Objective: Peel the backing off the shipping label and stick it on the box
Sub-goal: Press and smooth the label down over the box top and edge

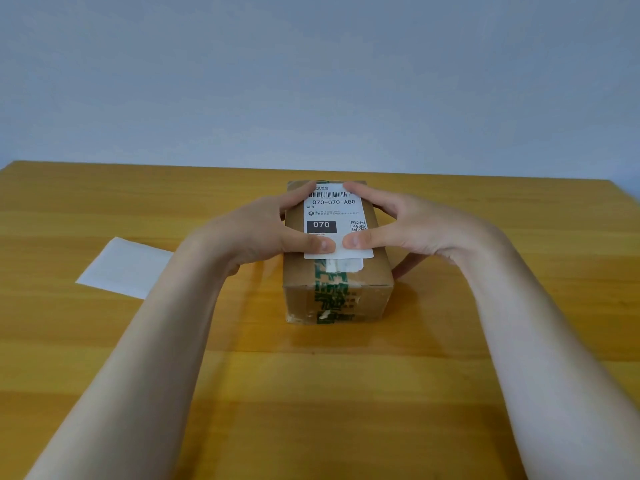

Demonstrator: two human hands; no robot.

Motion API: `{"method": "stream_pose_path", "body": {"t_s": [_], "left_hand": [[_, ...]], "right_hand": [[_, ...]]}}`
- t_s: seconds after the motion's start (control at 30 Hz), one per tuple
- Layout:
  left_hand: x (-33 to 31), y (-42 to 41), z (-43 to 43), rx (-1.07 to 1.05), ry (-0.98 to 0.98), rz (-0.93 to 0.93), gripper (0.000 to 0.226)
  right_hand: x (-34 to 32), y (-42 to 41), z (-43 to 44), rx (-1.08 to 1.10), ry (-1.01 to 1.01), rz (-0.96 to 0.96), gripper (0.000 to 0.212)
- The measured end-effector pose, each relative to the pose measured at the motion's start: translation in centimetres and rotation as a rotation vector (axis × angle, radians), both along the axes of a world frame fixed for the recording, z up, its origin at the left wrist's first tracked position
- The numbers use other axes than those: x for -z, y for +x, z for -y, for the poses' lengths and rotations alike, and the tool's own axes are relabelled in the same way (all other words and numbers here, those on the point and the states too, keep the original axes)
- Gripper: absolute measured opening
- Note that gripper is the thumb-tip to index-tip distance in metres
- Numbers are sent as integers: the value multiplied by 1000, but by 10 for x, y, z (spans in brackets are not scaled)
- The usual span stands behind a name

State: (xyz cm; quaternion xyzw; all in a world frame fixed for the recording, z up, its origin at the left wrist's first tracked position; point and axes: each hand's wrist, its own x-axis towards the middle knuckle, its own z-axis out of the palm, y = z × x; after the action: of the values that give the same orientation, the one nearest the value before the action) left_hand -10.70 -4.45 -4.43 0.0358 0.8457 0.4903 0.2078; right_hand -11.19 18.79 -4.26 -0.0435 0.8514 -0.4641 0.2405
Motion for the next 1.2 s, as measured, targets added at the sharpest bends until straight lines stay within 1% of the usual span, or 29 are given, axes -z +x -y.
{"method": "stream_pose_path", "body": {"t_s": [0.2,0.3,0.43,0.63,0.73,0.8,0.87,0.93,0.97,1.0,1.07,1.2], "left_hand": [[2,-3,4,40,-26,13,106],[3,-3,8,68,-44,14,113],[2,-2,11,96,-41,20,120],[5,-3,11,77,-33,43,137],[4,-2,10,62,-44,49,142],[1,0,5,39,-54,57,138],[0,1,-1,-17,-54,53,128],[1,1,-6,-111,-39,25,118],[3,1,-8,-155,-23,11,113],[5,1,-9,-190,-5,2,108],[8,2,-11,-222,-1,-21,100],[11,1,-15,-243,-48,-52,94]], "right_hand": [[3,0,-3,-11,-58,51,107],[5,-1,-5,-25,-93,68,113],[10,-4,-9,-77,-127,95,131],[14,-4,-13,-123,-205,90,135],[13,-2,-13,-110,-181,60,131],[10,0,-8,-58,-146,25,123],[9,-1,-3,11,-98,-33,106],[10,-3,0,76,-76,-77,79],[11,-4,0,101,-70,-85,69],[12,-4,1,114,-61,-89,66],[13,-4,4,114,-28,-98,69],[15,-5,8,122,16,-112,73]]}}
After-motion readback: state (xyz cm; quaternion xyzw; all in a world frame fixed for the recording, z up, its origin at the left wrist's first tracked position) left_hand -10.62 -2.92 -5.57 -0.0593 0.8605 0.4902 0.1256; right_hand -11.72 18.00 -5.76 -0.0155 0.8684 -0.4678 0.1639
